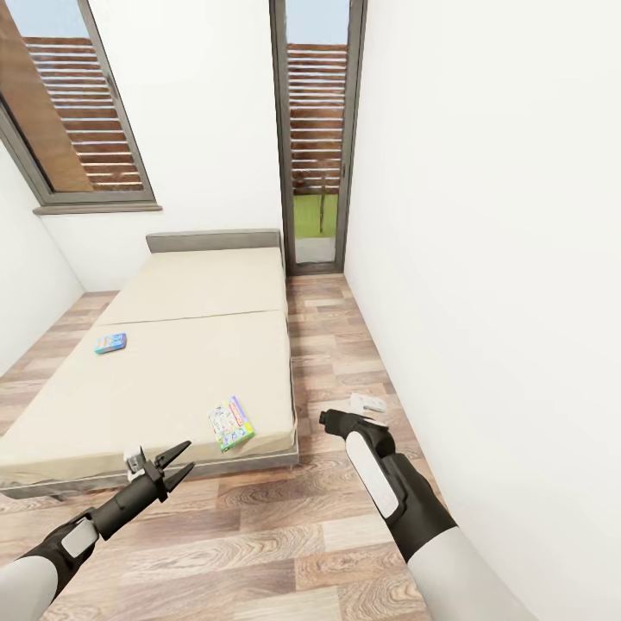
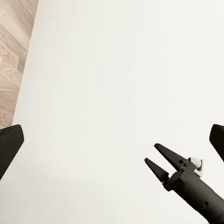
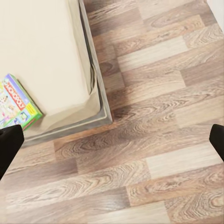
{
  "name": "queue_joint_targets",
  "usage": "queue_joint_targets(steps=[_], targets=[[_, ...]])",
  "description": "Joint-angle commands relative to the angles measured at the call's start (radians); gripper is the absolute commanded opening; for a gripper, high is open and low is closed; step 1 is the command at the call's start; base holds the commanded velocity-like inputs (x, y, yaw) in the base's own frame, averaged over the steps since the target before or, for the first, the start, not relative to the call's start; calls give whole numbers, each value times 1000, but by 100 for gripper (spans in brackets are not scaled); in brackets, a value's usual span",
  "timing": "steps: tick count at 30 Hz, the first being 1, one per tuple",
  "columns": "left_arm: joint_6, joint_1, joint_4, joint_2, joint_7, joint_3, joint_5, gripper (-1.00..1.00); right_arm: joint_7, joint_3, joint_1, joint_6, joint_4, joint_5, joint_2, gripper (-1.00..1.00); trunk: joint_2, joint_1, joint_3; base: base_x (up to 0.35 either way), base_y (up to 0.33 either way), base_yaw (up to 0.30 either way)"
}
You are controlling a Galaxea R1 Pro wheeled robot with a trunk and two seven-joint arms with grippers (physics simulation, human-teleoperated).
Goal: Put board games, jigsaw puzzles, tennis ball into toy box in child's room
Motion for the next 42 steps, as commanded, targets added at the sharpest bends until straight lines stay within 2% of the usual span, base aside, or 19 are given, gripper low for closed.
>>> queue_joint_targets(steps=[1,7,14,17,21,26,32,42], targets=[[10,-1,1,0,-3,-6,8,100,-9,1,1,4,-4,-9,0,100,-2,1,-2,0,0,0],[10,-1,1,0,-2,-5,7,100,-10,1,14,12,-14,-9,0,100,-2,1,-2,0,0,0],[11,-1,1,0,5,-5,6,100,-11,1,16,19,-27,-8,0,100,-51,27,-24,0,0,0],[12,-1,1,1,2,-4,6,100,-11,1,20,39,-60,-8,0,100,-72,39,-33,0,0,0],[12,-1,1,4,1,-4,6,100,-11,-1,63,81,-145,-8,0,100,-100,54,-46,0,0,0],[12,-1,1,5,4,-4,6,100,-11,-5,104,98,-214,-7,0,100,-135,73,-61,0,0,0],[12,-1,1,3,5,-4,6,100,-11,-9,119,102,-232,-7,0,100,-177,96,-80,0,0,0],[13,-1,1,8,-1,-3,6,100,-11,-10,122,103,-236,-9,-21,100,-247,135,-112,0,0,0]])
